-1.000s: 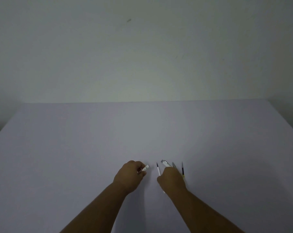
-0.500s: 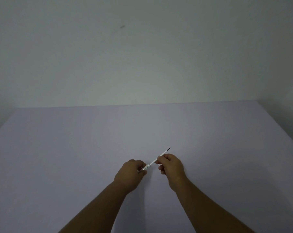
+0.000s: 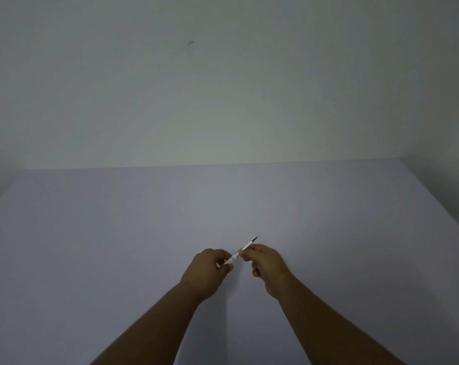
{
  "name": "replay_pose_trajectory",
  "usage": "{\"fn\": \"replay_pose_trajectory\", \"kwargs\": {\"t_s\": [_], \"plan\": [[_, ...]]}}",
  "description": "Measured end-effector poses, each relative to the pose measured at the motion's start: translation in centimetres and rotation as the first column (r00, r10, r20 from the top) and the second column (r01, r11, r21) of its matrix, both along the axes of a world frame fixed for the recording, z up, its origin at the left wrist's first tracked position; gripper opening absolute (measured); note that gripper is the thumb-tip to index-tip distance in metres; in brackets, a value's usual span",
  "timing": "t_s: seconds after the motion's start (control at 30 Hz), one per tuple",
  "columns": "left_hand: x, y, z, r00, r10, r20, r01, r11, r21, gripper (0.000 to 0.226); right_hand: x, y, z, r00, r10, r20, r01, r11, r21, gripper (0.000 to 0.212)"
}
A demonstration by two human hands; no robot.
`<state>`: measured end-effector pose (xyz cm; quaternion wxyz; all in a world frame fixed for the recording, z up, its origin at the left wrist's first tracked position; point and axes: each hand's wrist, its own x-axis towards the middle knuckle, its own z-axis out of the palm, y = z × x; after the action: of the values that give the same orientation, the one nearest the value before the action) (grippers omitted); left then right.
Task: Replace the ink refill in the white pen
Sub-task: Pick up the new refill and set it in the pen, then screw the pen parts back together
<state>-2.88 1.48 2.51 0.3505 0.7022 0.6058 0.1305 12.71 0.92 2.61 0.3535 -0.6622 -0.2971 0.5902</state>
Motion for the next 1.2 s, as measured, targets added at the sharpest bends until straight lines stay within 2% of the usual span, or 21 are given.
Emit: {"fn": "replay_pose_trajectory", "kwargs": {"t_s": [0.13,0.33,0.43,0.5,0.57,0.63,0.7,0.77,0.9,1.0,1.1,1.2], "plan": [[0.0,0.2,0.2,0.999,-0.017,-0.041,0.017,1.000,0.001,0.020,0.7,0.6,0.5,0.969,-0.218,-0.117,0.225,0.973,0.050,0.010],[0.6,0.2,0.7,0.999,-0.019,0.029,0.020,0.999,-0.037,0.027,0.9,0.5,0.8,0.999,-0.022,0.023,0.020,0.997,0.076,0.018],[0.7,0.1,0.9,0.998,-0.023,0.055,0.026,0.998,-0.064,0.027,1.4,0.8,0.9,1.000,-0.006,0.013,0.005,0.998,0.066,0.015],[0.7,0.1,0.8,0.998,-0.018,0.053,0.022,0.997,-0.073,0.024,2.3,1.2,0.7,0.998,-0.055,0.024,0.054,0.997,0.059,0.014],[0.6,0.2,0.7,0.998,-0.009,0.054,0.014,0.996,-0.087,0.023,3.7,1.5,0.3,0.982,-0.101,0.158,0.090,0.993,0.079,0.014],[0.5,0.1,0.5,0.999,-0.002,0.050,0.007,0.995,-0.102,0.024,5.1,1.5,-0.5,0.880,-0.005,0.476,-0.019,0.999,0.046,0.019],[0.3,0.0,0.4,0.999,-0.004,0.043,0.009,0.994,-0.110,0.024,5.9,1.3,-1.3,0.739,0.164,0.653,-0.158,0.985,-0.069,0.025],[0.2,-0.2,0.3,0.999,-0.012,0.035,0.016,0.993,-0.115,0.024,5.8,1.0,-1.9,0.662,0.297,0.689,-0.239,0.954,-0.182,0.022],[0.0,-0.4,0.2,1.000,-0.024,0.011,0.025,0.992,-0.125,0.025,4.8,1.4,-3.1,0.519,0.359,0.775,-0.271,0.930,-0.249,0.046],[-0.1,-0.5,0.1,0.999,-0.036,-0.008,0.034,0.992,-0.124,0.025,4.3,1.5,-3.1,0.486,0.364,0.795,-0.254,0.929,-0.270,0.046],[-0.3,-0.6,0.0,0.999,-0.039,-0.022,0.036,0.992,-0.124,0.026,4.0,1.6,-2.9,0.432,0.404,0.806,-0.280,0.910,-0.306,0.033],[-0.4,-0.6,-0.1,0.999,-0.035,-0.020,0.032,0.990,-0.134,0.026,3.8,1.7,-3.0,0.410,0.398,0.821,-0.282,0.911,-0.301,0.037]]}}
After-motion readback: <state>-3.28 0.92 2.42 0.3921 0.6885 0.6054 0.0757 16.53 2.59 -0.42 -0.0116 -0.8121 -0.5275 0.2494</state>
